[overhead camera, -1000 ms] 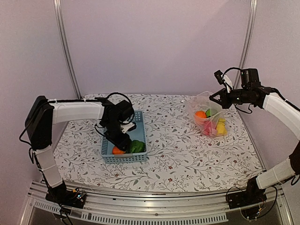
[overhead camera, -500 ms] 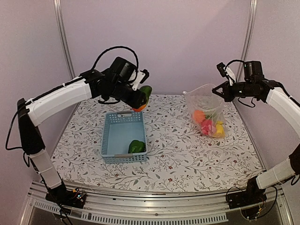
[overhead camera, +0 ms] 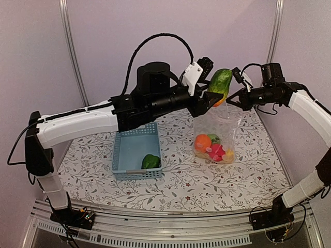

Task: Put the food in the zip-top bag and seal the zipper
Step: Place the fake fruit in the zipper food storage bag.

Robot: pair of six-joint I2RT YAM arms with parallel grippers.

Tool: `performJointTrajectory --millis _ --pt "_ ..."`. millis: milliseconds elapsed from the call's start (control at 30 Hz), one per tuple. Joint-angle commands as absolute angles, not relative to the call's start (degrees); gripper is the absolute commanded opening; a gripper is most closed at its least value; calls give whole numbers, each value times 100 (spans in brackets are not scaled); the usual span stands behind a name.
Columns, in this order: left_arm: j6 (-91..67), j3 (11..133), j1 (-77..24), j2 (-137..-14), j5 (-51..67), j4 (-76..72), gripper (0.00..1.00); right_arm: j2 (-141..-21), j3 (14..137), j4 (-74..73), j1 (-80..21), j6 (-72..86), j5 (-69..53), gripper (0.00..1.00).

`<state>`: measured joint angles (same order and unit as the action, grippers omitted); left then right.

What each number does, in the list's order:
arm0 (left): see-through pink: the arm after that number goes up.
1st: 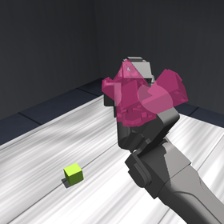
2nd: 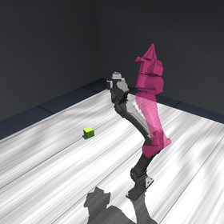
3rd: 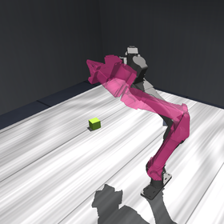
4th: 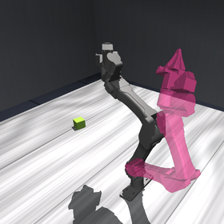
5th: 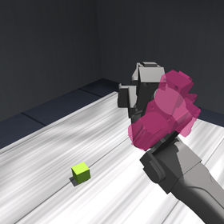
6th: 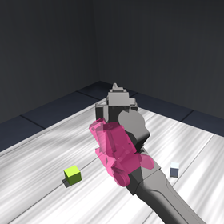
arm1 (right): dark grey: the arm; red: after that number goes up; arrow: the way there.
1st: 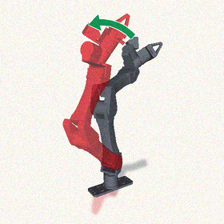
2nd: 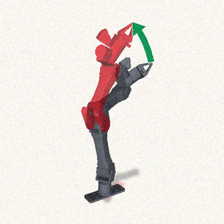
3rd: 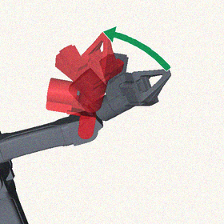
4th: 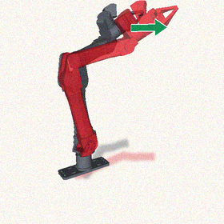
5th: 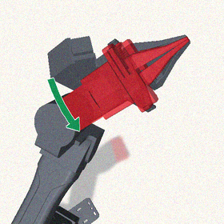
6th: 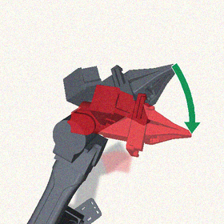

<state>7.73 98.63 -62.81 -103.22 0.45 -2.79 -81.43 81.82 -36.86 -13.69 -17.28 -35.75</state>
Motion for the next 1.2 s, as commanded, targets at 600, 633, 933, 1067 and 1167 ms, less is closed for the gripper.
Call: performJointTrajectory --millis 600,633,933,1067,1167 --pt "1048 10009 -6372 -11749 -765 -2403 78 -8419 8644 -3947 -1622 -1393 -3812 0" --pt "1083 10021 -6379 -11746 -744 -2408 78 -8426 8663 -3946 -1616 -1381 -3813 0" --pt "1599 9628 -6661 -10775 -783 -2233 79 -8340 8718 -3986 -1617 -1397 -3598 0" --pt "1583 8616 -6677 -9837 -727 -1949 79 -8231 8677 -4030 -1621 -1463 -3485 0" --pt "1561 7678 -6608 -9235 -525 -1692 80 -8143 8617 -4067 -1619 -1533 -3418 0"
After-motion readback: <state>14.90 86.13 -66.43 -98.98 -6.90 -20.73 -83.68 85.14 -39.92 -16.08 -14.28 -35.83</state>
